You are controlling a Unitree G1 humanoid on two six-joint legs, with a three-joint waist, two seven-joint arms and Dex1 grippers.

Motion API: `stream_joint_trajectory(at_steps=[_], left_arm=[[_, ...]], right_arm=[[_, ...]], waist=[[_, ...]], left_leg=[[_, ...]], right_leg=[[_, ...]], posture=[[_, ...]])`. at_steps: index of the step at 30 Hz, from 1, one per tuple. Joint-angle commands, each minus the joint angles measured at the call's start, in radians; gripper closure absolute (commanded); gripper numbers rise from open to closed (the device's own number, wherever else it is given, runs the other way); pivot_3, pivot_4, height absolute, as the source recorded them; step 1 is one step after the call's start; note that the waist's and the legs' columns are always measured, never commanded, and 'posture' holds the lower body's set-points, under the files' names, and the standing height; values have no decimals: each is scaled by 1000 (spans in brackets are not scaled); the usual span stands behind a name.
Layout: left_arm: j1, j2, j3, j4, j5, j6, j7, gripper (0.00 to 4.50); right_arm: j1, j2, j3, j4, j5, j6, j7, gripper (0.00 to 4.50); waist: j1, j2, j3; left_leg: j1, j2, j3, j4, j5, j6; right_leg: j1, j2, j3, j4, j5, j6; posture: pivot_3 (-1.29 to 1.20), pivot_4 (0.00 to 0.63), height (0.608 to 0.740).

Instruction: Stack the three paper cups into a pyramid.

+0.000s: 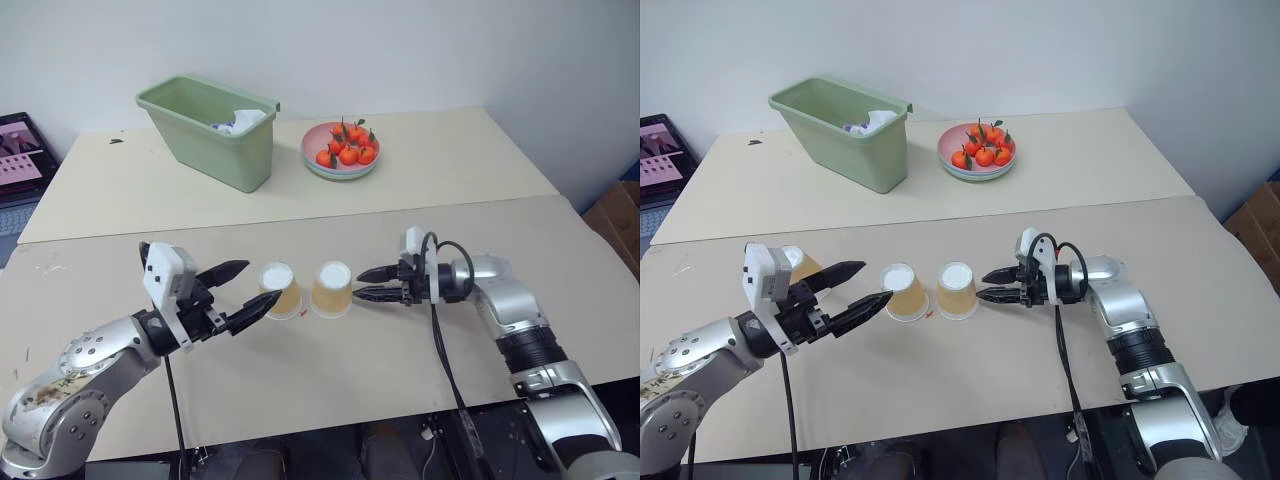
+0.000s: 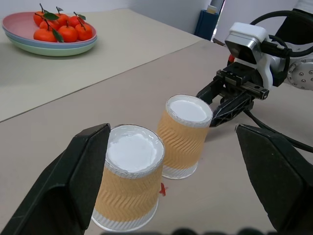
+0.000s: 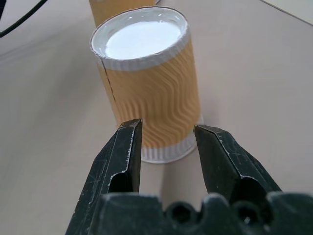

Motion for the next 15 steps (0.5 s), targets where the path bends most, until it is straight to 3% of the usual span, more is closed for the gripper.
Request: stream_joint_trajectory(at_steps=[1,8,15], left_arm=[[2,-5,11,-36,-6,-9,12,138],[-4,-33,-2,-33,-6,-12,34,138],[-9,-48,-8,-27,-2,-18,46,138]], right_arm=[[-27,18,-2,-15,-2,-26,13,2375],[-60,61,2,3,-14,-26,14,2375],[-45,23,-20,4,-15,-19,32,2375]], waist=[[0,0,0],[-1,0,0],[1,0,0]], left_leg=[[0,0,0,0,0,0],[0,0,0,0,0,0],[0,0,0,0,0,0]], right_leg=[[0,0,0,0,0,0],[0,0,0,0,0,0],[0,0,0,0,0,0]], posture=[[0,150,728],[0,150,728],[0,150,728]])
